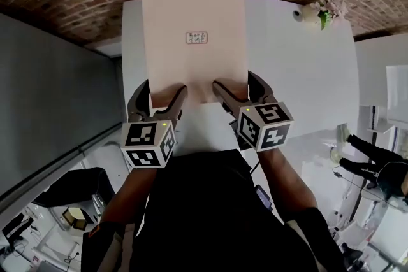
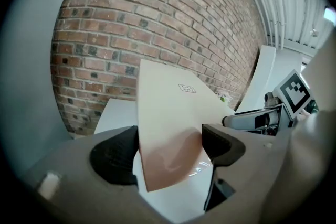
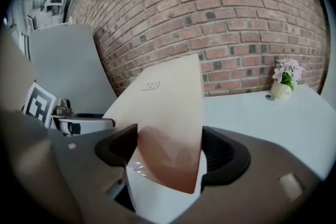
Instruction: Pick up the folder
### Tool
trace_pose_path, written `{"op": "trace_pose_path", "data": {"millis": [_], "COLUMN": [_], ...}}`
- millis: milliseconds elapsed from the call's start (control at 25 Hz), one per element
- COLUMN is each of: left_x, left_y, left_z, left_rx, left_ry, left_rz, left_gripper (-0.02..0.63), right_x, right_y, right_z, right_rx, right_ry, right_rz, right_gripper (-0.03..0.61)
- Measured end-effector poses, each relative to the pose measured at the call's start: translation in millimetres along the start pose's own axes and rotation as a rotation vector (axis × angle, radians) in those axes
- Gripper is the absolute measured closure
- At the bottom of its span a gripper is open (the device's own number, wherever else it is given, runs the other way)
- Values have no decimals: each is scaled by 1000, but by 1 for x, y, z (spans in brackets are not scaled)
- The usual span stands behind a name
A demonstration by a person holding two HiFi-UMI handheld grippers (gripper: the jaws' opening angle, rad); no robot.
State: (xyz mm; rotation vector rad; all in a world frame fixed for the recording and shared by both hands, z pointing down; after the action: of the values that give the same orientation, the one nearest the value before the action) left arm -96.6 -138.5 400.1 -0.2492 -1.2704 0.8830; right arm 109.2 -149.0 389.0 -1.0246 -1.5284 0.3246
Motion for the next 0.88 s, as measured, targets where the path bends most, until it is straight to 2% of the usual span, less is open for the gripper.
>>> {"op": "trace_pose_path", "data": {"millis": [400,880], "left_x": [-19,-29], "left_y": [47,83], "left_z": [-6,-54], "left_rx": [112,203], "left_ry": [-110,-175], "left_rz": [-90,-173], "left_gripper": [224,225], "right_x": [1,6], "right_y": [56,131], "right_z": [45,52], "right_rx": [118,212], "right_ry": [-12,-2], "right_rz": [-140,-245], "right_gripper": [193,193]}}
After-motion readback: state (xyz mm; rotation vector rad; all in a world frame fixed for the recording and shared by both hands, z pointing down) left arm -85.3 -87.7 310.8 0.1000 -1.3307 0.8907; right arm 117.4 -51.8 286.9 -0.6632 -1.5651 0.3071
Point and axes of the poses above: the fingertips, and each gripper's own axes: y backward along the fingers, z to its left, x out of its underside, the point moved 6 cm from there along y, backward along the fingers, and after that the axes turned 7 degrees about z, right-handed, at the moved point
